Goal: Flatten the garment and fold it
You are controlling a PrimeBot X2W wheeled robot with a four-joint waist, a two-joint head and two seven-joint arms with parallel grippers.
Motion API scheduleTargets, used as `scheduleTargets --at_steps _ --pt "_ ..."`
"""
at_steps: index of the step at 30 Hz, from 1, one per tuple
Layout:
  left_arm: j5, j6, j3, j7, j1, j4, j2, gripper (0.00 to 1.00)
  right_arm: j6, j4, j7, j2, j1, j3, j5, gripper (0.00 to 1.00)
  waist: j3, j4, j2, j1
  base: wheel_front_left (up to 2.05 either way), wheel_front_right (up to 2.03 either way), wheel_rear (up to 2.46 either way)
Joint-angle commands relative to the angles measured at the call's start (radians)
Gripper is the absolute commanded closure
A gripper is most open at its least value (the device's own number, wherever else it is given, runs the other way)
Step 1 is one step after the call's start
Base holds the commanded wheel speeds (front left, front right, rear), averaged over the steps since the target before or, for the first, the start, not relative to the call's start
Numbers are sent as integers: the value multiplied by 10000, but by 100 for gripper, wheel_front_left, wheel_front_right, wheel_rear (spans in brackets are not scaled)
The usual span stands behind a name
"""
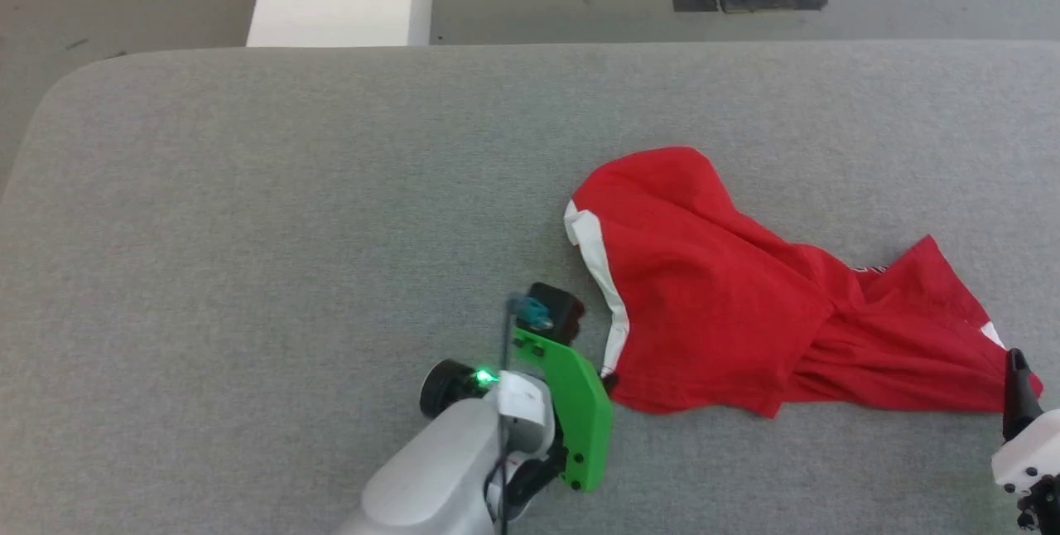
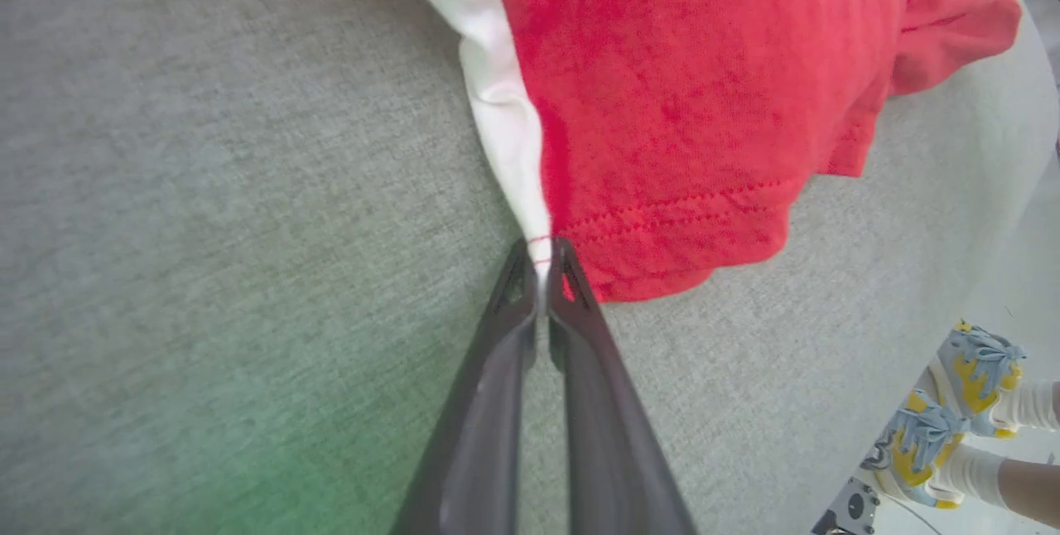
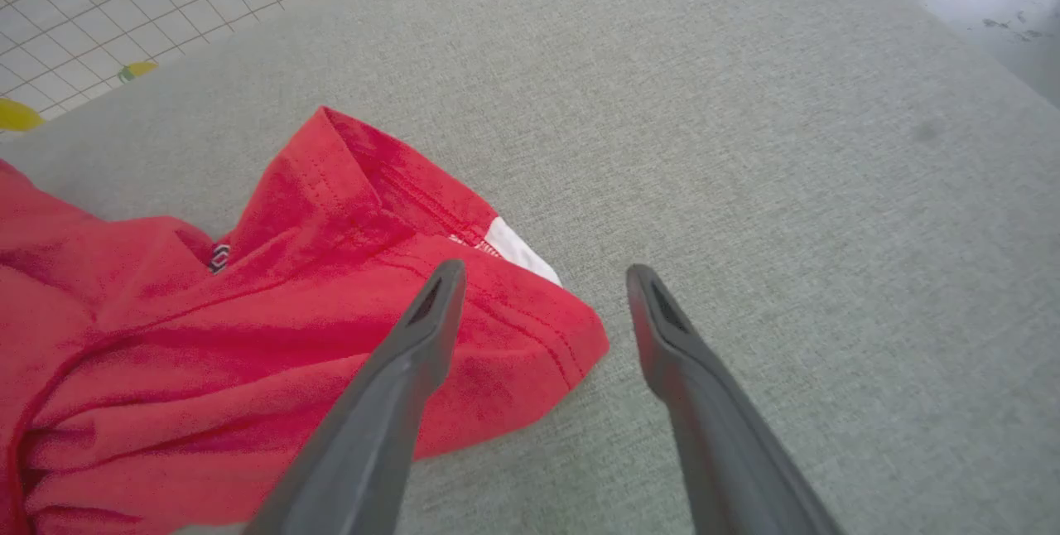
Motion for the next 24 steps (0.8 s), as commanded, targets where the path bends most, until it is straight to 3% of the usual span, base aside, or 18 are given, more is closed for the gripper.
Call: scheduleTargets --at_steps 1,8,15,24 --pt "-324 13 195 -187 191 -49 36 100 -13 46 -73 -6 -178 30 83 0 -150 200 0 0 0 0 0" --pt "-1514 450 1764 -1210 740 -845 363 100 -13 128 -77 -6 -65 100 9 0 -523 924 0 0 0 0 0" --pt "-2328 1412 3106 -1533 2335 -1957 1315 100 -13 164 -48 -6 41 266 -39 0 -852 1754 0 0 0 0 0" --pt "-2952 2300 3349 -892 4520 -3089 1843 100 -13 132 42 -6 10 478 -98 0 -993 2461 0 0 0 0 0"
